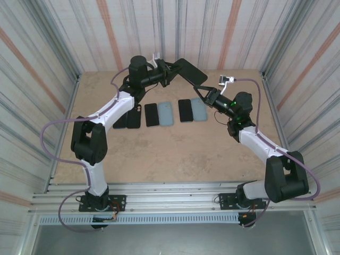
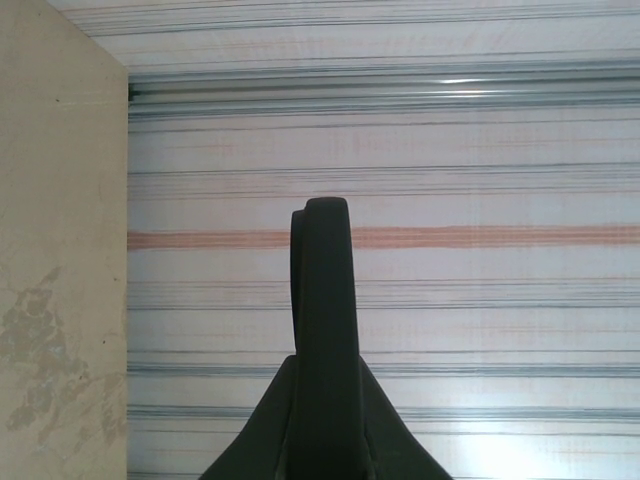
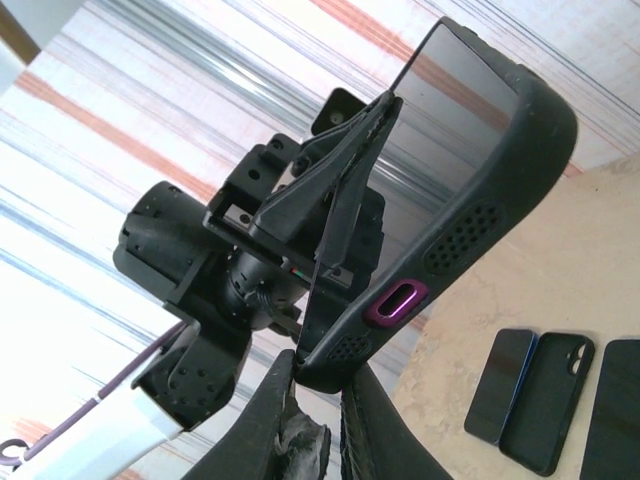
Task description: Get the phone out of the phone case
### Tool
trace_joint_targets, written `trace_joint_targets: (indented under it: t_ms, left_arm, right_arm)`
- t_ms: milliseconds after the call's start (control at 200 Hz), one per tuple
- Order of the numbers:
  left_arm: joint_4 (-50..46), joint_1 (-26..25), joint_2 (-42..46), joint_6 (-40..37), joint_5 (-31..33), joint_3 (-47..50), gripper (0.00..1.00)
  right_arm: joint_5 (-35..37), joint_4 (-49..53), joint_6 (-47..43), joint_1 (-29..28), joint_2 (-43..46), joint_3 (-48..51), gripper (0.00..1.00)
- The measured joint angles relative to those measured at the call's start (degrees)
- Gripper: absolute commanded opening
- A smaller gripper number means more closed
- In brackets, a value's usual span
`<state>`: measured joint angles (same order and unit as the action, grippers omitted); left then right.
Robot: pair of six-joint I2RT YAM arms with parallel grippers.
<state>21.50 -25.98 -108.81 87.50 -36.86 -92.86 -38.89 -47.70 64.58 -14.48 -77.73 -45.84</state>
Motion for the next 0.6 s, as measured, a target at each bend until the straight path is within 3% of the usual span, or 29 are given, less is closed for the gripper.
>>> trace_joint_targets:
  t_ms: [426, 596]
  left_arm:
    - [1.9, 0.0, 0.0, 5.4, 0.4, 0.0, 0.04]
    - [0.8, 0.1, 0.0, 4.0, -0.1, -0.3, 0.03]
  right_arm:
    - [-3.4, 12.4, -11.4, 1.7, -0.3, -4.5, 0.09]
    - [-4.6, 13.9, -12.6, 1.9, -0.3, -5.2, 0.16]
